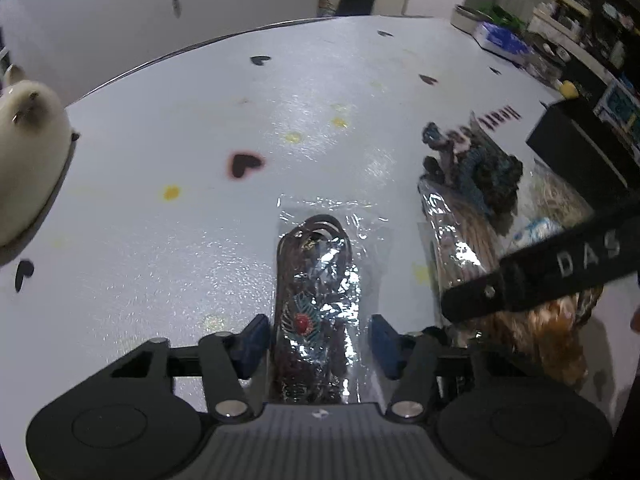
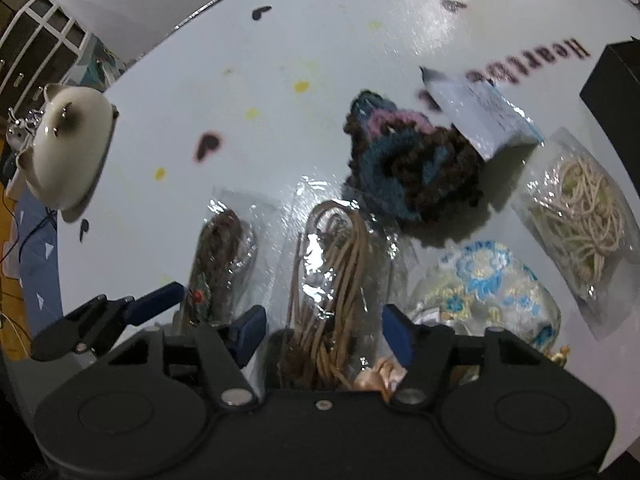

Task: Organize soft objects
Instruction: 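Grasp the bagged brown cords with the left tool while the right grasps beige rope bag, then carry both bags over the black box and lower them inside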

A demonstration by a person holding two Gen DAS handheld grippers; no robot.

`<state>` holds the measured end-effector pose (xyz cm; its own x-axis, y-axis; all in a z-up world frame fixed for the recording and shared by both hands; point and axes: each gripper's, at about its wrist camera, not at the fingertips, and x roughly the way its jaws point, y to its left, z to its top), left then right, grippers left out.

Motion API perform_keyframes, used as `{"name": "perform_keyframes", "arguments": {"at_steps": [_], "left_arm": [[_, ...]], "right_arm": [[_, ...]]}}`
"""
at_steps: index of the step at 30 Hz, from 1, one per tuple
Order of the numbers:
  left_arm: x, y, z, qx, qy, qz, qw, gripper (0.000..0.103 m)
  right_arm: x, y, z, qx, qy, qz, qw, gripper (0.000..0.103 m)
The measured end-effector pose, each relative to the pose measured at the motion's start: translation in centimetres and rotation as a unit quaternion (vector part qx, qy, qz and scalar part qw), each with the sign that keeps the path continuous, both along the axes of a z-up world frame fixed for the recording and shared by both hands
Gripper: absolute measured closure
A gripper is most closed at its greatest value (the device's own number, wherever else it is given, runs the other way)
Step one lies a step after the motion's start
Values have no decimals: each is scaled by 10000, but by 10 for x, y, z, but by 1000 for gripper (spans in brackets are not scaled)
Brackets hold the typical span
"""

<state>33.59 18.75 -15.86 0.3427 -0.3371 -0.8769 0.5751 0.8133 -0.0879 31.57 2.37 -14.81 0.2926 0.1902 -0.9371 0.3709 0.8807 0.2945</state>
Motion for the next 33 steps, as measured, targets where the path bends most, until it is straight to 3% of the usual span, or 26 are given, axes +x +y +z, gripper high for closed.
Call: {"name": "perform_keyframes", "arguments": {"at_steps": [9,18,25,33], "left_arm": [[-16,9,15,-302,-96,742,9967,60],[-38,21,60,-755,-454,1609,9830,61],[-56,16,94,-1109,-666,2344,9635,61],[-81,-37,126,-1258,-1002,2677,9500,60]], "right_arm": [[-12,-9,7,196,-238,185,9994,70],[-29,-12,43,105,-1246,679,9898,71],[-40,-19,76,-133,-2204,1202,9679,71],[-60,-70,109,-237,-2934,1643,9415,71]]}}
